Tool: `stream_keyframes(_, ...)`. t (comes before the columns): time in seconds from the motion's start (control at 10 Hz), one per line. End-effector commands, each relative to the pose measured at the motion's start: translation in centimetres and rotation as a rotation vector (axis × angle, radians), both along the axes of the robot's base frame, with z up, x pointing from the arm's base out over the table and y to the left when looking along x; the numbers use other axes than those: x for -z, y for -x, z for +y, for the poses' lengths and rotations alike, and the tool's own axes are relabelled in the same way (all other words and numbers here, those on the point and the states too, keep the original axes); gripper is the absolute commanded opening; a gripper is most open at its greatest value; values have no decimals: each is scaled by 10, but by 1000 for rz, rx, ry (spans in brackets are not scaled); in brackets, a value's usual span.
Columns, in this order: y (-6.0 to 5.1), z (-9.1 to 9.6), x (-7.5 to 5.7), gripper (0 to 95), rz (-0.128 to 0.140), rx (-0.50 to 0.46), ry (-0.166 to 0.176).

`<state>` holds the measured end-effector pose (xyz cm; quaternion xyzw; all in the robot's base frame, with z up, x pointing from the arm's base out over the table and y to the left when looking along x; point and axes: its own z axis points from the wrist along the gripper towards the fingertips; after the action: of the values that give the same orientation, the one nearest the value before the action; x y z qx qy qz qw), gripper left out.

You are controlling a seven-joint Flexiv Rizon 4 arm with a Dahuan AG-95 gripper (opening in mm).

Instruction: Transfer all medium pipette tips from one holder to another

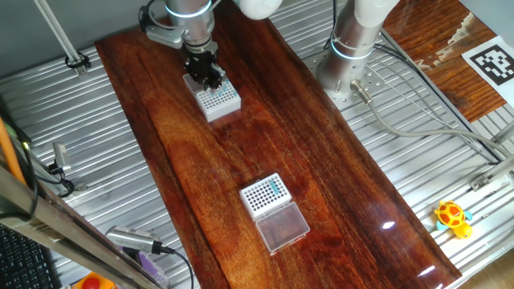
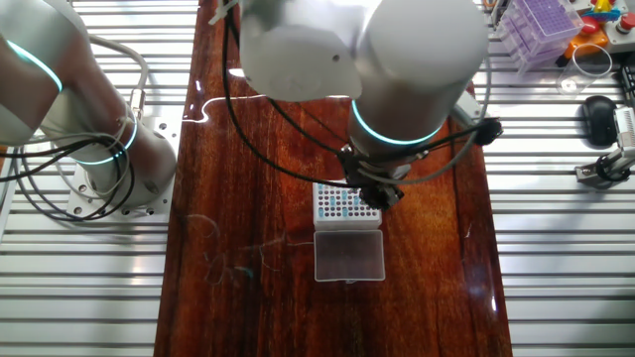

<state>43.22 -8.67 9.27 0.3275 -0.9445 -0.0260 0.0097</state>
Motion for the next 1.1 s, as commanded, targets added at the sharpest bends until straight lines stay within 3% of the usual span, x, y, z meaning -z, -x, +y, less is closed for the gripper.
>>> stream_keyframes(0.1,0,0,4,190,-7,-1,0)
stream_keyframes(0.9,3,-2,15,190,-22,-2,6)
stream_keyframes(1.0,4,-2,16,0,-26,-3,7)
stream_keyframes(1.1,5,-3,18,0,-28,-4,6)
